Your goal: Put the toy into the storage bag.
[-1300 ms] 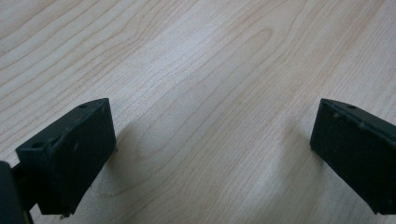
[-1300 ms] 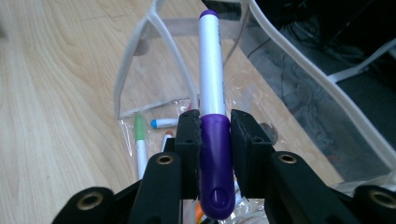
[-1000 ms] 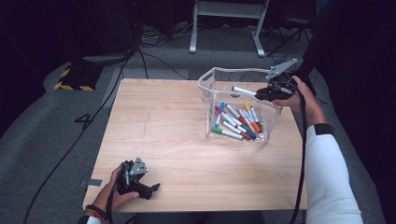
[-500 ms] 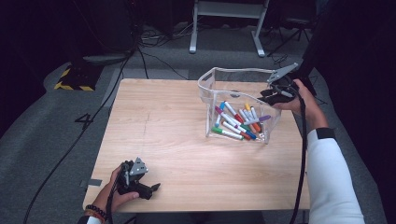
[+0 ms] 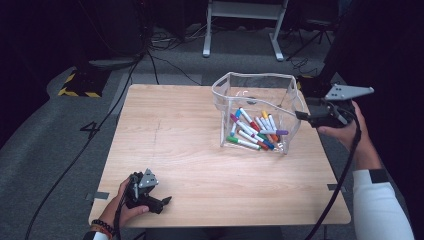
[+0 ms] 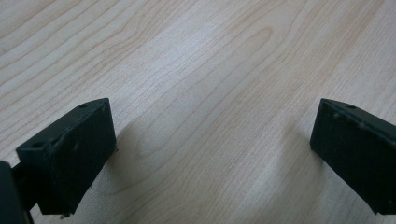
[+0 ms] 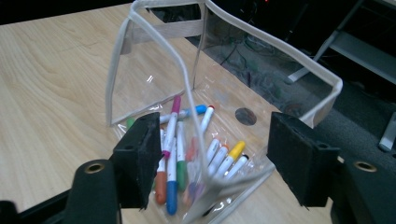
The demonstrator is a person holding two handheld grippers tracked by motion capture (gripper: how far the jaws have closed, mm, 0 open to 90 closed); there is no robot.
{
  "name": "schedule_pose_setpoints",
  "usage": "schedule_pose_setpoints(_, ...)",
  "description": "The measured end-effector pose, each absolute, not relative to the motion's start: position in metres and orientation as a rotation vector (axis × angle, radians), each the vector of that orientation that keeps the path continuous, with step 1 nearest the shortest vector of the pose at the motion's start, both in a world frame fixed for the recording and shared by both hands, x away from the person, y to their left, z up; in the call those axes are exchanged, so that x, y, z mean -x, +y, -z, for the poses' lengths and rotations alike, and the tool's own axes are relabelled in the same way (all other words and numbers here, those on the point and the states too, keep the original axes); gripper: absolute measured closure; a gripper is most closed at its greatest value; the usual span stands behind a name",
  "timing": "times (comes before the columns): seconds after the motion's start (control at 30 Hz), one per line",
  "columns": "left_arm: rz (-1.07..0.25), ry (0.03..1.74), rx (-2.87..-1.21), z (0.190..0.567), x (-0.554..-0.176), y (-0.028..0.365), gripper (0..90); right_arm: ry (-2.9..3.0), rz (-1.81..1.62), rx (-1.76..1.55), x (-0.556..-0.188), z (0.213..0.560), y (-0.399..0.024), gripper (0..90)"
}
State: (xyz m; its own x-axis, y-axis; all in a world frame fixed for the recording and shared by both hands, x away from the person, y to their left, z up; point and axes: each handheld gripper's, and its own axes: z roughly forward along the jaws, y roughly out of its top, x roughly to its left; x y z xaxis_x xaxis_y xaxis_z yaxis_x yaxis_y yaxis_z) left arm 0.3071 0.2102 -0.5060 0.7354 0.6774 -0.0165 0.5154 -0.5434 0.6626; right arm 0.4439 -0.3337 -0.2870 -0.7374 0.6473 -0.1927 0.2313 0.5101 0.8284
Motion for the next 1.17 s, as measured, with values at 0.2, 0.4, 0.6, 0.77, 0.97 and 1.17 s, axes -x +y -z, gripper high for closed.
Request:
schedule_pose_setpoints(0.2, -0.318, 0.895, -2.272, 0.506, -0.307, 0.21, 0.5, 2.257, -1.156, -0.745, -0.407, 0.316, -0.35, 32.0)
schedule_pose_setpoints(0.4, -0.318, 0.896, -2.272, 0.506, -0.307, 0.21, 0.5, 2.265, -1.138, -0.774, -0.388, 0.352, -0.356, 31.6)
schedule_pose_setpoints(0.6, -0.318, 0.895, -2.273, 0.506, -0.307, 0.21, 0.5, 2.362, -1.072, -0.809, -0.375, 0.416, -0.357, 30.0)
schedule_pose_setpoints(0.77, -0.318, 0.895, -2.272, 0.506, -0.307, 0.21, 0.5, 2.427, -1.078, -0.879, -0.372, 0.464, -0.355, 28.6)
schedule_pose_setpoints(0.97, -0.318, 0.895, -2.273, 0.506, -0.307, 0.21, 0.5, 2.43, -1.066, -0.945, -0.369, 0.497, -0.354, 24.5)
schedule_pose_setpoints(1.17, -0.317, 0.894, -2.274, 0.506, -0.307, 0.21, 0.5, 2.398, -1.07, -1.016, -0.369, 0.504, -0.357, 22.5)
